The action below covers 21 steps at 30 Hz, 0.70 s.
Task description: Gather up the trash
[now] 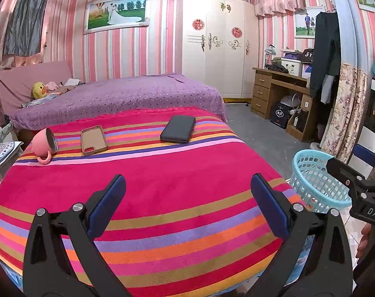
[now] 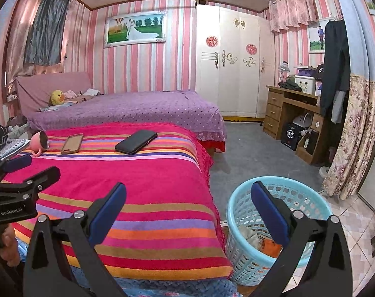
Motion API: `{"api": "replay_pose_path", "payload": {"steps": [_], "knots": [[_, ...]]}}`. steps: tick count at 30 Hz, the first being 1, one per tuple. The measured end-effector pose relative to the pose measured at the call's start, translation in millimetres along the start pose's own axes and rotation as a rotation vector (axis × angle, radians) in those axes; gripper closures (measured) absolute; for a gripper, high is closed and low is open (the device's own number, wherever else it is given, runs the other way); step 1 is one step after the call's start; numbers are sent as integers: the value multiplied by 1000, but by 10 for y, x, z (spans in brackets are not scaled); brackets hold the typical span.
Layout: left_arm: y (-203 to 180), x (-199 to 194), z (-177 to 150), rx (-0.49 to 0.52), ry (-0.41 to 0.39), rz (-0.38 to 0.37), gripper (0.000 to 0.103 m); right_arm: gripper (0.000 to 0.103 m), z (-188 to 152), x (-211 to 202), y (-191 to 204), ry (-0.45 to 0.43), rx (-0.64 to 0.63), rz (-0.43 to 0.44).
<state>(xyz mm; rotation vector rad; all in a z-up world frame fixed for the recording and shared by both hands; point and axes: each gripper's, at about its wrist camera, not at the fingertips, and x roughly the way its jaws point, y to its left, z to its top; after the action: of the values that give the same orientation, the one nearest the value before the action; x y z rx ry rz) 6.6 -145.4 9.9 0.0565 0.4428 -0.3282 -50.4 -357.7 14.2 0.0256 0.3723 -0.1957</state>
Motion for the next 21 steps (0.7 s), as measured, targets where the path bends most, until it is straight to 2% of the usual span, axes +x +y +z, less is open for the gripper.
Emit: {"api": "replay_pose_path", "payload": {"steps": [21], "knots": [[14, -9, 11, -3, -21, 18, 6, 5, -9, 15, 40, -8, -9, -2]]}}
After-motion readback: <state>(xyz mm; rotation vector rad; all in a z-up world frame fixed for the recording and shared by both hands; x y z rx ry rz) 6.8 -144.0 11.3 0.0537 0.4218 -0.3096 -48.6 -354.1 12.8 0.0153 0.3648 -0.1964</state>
